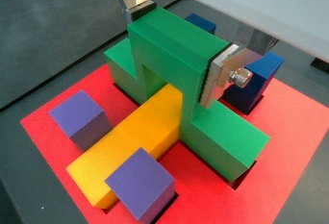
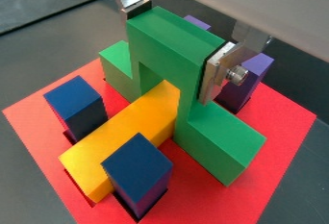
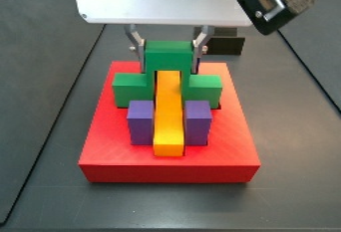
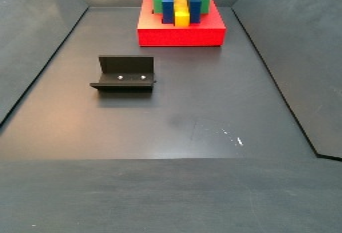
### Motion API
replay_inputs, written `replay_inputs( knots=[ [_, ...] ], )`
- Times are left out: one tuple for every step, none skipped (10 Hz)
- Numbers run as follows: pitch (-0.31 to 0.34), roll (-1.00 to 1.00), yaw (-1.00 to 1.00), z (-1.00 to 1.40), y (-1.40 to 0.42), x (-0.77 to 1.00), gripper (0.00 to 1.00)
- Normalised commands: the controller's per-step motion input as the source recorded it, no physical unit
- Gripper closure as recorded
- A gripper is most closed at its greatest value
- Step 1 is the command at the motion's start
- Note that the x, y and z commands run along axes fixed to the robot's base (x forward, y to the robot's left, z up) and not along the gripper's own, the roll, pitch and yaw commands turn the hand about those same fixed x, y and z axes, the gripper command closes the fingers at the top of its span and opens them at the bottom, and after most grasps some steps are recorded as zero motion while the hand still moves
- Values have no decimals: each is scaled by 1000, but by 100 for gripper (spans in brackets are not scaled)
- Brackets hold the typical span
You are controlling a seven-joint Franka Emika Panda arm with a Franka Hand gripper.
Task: Pick up the green object. Move up. Place the green object on the fixture. Regrasp the green object. Move to above the board. Insert the green object.
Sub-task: Insert the green object.
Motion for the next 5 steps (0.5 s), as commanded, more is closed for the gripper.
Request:
replay_inputs(
  knots=[
    [167, 94, 0, -277, 0, 183, 100],
    [99, 41, 0, -380, 0, 166, 100],
    [3, 0, 0, -497, 0, 163, 100],
    [0, -33, 0, -417, 0, 226, 100],
    [-23, -73, 6, -340, 0, 286, 100]
  ],
)
